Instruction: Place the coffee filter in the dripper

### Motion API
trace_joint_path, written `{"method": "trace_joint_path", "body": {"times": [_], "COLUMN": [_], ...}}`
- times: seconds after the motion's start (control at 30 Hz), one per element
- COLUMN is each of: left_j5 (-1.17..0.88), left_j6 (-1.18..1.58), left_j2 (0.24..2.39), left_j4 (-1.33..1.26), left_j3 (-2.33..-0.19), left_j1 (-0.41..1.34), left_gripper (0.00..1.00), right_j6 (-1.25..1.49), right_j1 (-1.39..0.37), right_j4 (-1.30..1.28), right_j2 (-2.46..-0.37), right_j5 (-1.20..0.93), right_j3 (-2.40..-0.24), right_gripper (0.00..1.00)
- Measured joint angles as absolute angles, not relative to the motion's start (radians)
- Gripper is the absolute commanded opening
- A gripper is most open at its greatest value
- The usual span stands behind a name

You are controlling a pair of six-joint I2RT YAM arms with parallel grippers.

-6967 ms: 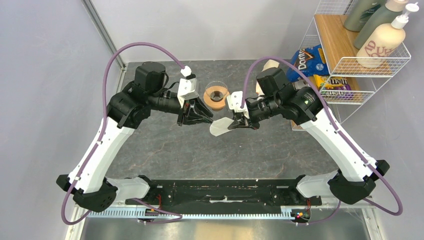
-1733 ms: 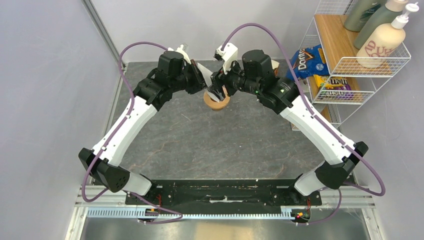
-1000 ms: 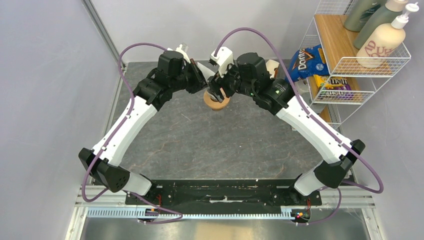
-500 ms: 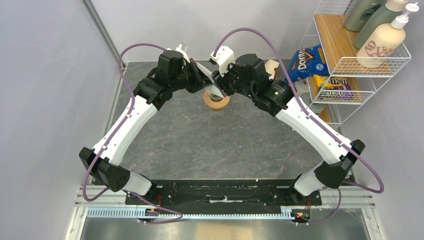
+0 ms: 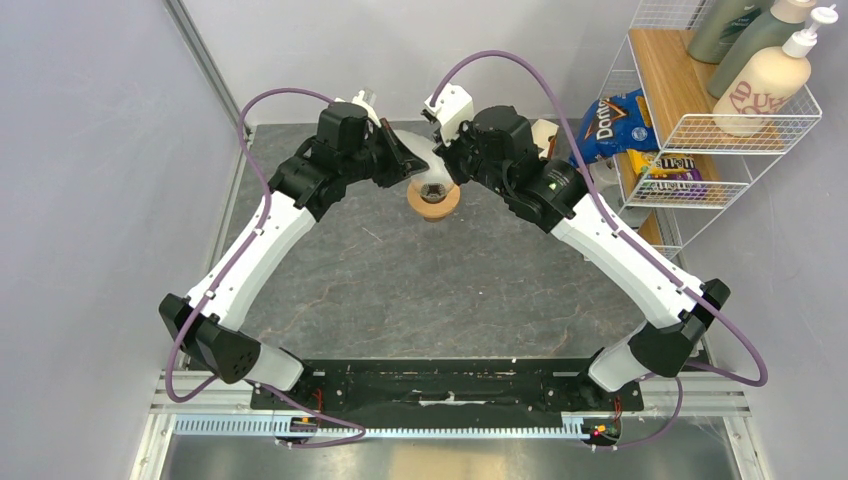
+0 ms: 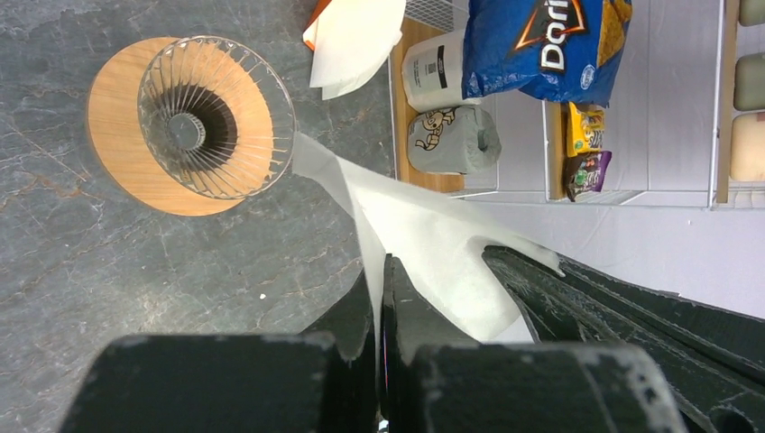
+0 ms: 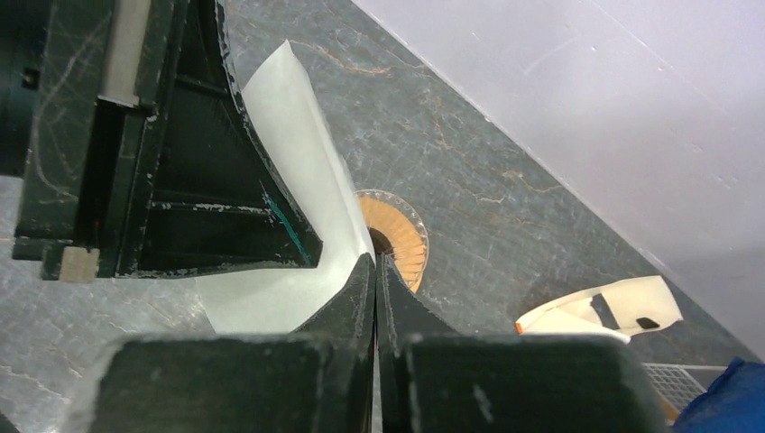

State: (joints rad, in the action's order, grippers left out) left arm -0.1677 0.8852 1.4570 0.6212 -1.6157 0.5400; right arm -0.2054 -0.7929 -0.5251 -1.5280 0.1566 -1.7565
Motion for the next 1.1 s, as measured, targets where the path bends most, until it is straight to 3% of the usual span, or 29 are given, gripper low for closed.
{"method": "trace_joint_path", "body": {"times": [0.13,0.27,0.4,0.7,0.93,1.1], "left_j5": [-0.167,-0.167,-0.155,-0.104,-0.103,-0.095], "left_j6": [0.877,0.855,0.814,0.701,0.678,0.679], "left_j2": [1.456,1.452,1.441,1.43,1.433,1.452], "left_j4": [0.617,0.617,0.618,0.639,0.651,0.652], "left_j3": [-1.604,-1.596,-1.595,-1.608,-1.617,-1.617], "left_j1": [0.54,0.54,0.54,0.528,0.525,0.525], "left_gripper": [0.14,0.38,0.52,0.55,0.42,0.46], "right_j6": [-0.202,-0.204,-0.222,-0.296,-0.312,-0.311], "right_j1": [-0.793,-0.793,-0.793,-0.793,-0.798,-0.823], "right_j4": [-0.525,-0.516,-0.509,-0.509,-0.5,-0.456], "right_j2": [-1.528,-1.526,-1.518,-1.463,-1.459,-1.46], "right_j5": [0.155,0.155,0.147,0.068,0.058,0.112], "right_j3": [-1.756,-1.743,-1.721,-1.668,-1.668,-1.667], "right_gripper": [0.0,0.0,0.0,0.0,0.0,0.0]}}
